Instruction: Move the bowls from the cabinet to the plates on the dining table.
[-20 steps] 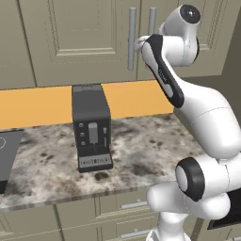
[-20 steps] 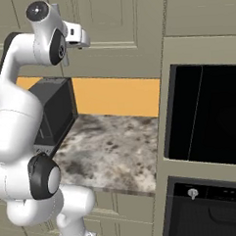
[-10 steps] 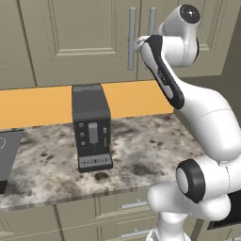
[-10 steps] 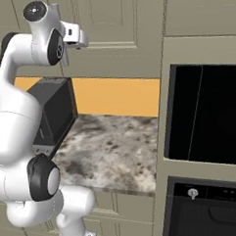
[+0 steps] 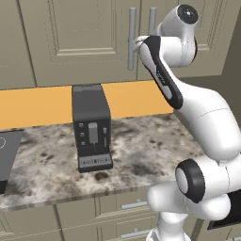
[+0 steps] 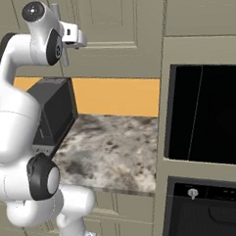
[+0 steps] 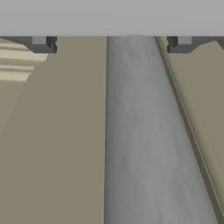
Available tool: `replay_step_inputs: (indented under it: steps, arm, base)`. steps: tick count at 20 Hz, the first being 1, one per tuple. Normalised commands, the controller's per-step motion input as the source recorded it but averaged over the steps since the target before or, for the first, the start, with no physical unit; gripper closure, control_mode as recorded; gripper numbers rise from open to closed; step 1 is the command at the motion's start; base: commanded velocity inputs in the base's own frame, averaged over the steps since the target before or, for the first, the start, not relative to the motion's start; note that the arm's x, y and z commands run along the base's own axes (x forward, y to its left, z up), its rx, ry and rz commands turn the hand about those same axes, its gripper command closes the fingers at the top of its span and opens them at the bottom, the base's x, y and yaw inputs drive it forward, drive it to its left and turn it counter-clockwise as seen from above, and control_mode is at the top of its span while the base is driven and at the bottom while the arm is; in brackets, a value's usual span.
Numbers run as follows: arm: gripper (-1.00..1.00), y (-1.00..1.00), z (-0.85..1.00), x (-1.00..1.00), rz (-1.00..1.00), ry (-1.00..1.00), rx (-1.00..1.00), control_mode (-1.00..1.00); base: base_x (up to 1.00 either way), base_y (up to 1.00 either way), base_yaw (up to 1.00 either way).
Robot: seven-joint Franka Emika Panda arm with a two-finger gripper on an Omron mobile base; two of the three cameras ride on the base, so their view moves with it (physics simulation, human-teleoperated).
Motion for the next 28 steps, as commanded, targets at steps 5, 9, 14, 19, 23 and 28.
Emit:
replay_step_inputs:
  steps: [5,9,14,19,23,28]
  arm:
    - [1.00,0.00,0.00,0.00,0.00,0.00,0.00,-1.00]
    - [1.00,0.00,0.00,0.00,0.00,0.00,0.00,-1.00]
    - [1.00,0.00,0.00,0.00,0.00,0.00,0.00,-1.00]
    - [1.00,0.00,0.00,0.00,0.00,0.00,0.00,-1.00]
    - [1.00,-0.07,0.00,-0.25,0.00,0.00,0.00,-1.00]
    - [1.00,-0.21,0.00,-0.74,0.00,-0.01,0.00,-1.00]
  base:
    - [0.00,0.00,0.00]
    - [0.00,0.00,0.00]
    - [0.00,0.00,0.00]
    - [0.00,0.00,0.00]
    - [0.00,0.00,0.00]
    - [0.00,0.00,0.00]
